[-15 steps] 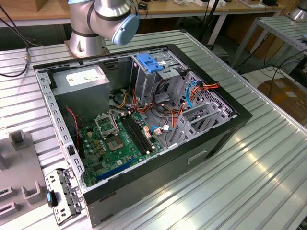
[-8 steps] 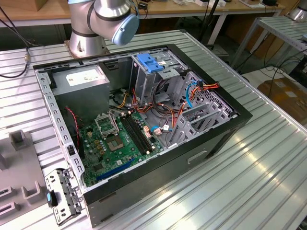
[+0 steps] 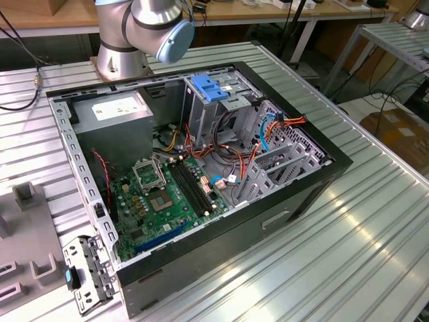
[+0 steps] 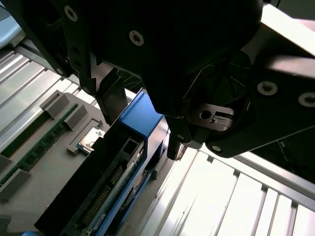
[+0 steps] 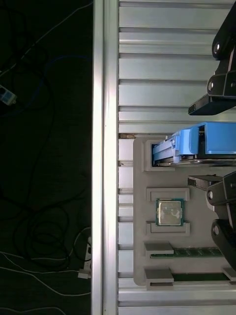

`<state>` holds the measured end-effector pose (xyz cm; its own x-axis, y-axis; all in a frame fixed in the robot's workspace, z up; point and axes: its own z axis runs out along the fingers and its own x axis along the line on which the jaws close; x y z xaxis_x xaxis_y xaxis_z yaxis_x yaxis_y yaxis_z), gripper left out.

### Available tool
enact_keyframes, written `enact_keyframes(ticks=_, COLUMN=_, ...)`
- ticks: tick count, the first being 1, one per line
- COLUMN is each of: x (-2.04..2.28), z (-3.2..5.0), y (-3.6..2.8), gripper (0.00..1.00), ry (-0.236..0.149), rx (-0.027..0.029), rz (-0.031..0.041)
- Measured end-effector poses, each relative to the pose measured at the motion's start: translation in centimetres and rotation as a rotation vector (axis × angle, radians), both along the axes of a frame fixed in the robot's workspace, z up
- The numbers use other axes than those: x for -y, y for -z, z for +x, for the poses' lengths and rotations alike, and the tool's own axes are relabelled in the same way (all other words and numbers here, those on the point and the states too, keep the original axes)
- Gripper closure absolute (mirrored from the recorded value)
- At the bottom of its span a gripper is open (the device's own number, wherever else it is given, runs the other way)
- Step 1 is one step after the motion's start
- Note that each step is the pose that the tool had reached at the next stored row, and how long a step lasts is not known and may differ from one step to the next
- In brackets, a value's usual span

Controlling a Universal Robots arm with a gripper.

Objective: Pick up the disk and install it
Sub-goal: 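Pick up the disk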

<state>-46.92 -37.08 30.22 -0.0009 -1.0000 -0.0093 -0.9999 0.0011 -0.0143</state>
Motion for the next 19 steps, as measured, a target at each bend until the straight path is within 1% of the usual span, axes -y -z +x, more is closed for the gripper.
enact_keyframes(ticks=8, x=0.00, z=0.00, y=0.00, gripper=0.40, ry=0.000, rx=0.0001, rz=0.0000)
enact_keyframes(ticks=9, x=-0.01, z=0.00, y=0.03, gripper=0.40, ry=0.000, rx=-0.0025, rz=0.0002)
enact_keyframes(ticks=10, x=0.00, z=0.00, y=0.04, gripper=0.40, ry=0.000, rx=-0.0086, rz=0.0001)
enact_keyframes(ticks=19, x=0.00, z=0.00, y=0.03, gripper=0.40, ry=0.000, rx=-0.0101, rz=0.0000)
